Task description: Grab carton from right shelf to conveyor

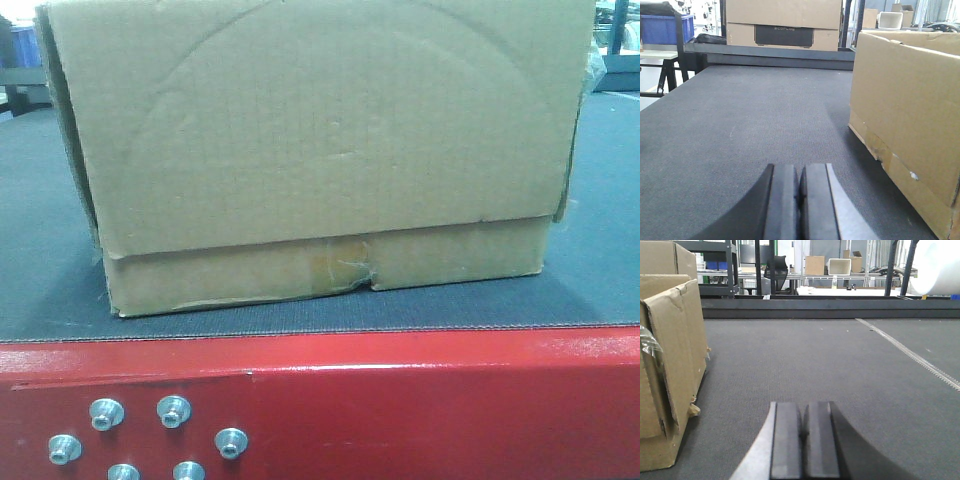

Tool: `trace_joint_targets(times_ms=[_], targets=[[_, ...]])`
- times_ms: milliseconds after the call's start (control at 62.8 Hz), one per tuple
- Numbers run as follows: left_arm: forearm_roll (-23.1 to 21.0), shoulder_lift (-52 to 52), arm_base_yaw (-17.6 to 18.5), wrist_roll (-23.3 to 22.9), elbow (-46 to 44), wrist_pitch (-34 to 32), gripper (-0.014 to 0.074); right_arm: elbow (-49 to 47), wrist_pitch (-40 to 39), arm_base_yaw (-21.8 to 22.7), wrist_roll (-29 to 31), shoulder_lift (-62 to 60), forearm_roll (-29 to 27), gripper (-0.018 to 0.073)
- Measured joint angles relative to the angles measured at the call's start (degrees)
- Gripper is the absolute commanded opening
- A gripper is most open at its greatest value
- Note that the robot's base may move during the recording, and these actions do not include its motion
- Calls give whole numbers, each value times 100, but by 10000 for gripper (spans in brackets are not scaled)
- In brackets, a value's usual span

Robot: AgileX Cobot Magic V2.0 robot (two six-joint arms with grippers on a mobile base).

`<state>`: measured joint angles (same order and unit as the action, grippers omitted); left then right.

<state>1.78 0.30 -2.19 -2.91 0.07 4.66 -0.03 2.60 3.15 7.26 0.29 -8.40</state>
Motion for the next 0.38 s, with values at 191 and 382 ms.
trace_joint_targets(times_ms=[191,382], targets=[[0,0,0,0,0,0,-18,0,0,0,0,0,0,-70],[0,0,0,0,0,-10,-18,0,0,0,10,0,0,-70]])
